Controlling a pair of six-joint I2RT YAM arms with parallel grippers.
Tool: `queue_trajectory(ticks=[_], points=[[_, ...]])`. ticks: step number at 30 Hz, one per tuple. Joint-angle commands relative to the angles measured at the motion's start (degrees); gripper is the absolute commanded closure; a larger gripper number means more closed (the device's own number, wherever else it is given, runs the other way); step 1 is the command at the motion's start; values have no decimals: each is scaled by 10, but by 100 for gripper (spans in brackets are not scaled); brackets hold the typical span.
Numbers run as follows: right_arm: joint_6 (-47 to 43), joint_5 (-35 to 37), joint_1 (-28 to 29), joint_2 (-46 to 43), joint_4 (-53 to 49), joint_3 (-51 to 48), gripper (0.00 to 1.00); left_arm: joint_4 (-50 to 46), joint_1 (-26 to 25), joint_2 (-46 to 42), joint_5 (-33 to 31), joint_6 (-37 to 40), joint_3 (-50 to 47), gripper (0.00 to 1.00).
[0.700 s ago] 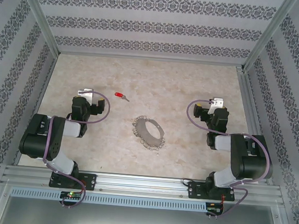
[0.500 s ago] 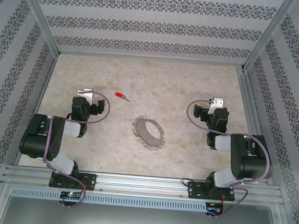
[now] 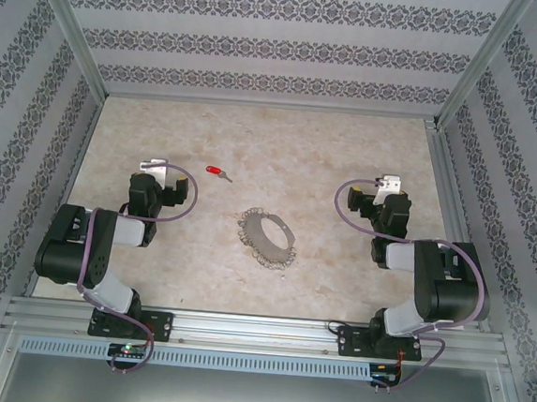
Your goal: Put the keys on the keyring
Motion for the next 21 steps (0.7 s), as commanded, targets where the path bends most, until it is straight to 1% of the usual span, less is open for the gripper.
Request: queue_trajectory(ticks=[1,13,14,16,18,21], points=[[-1,-7,-1,-3,7,8,2,-3,4,-2,5,-10,6,0],[0,-9,-2,-2,5,10,2,-7,4,-2,6,-10,8,0],[0,-9,-2,-3,5,10,2,-6,4,-1,10,-10,8,0],[5,-3,-2,-6,4,13,2,-33,4,-9,39,3,20,0],[1,0,0,-38,-39,22,2,-56,3,-25,43,7,26,0],[10,19,2,-90,-83,24,2,-108,3,-45,24,-1,47,0]])
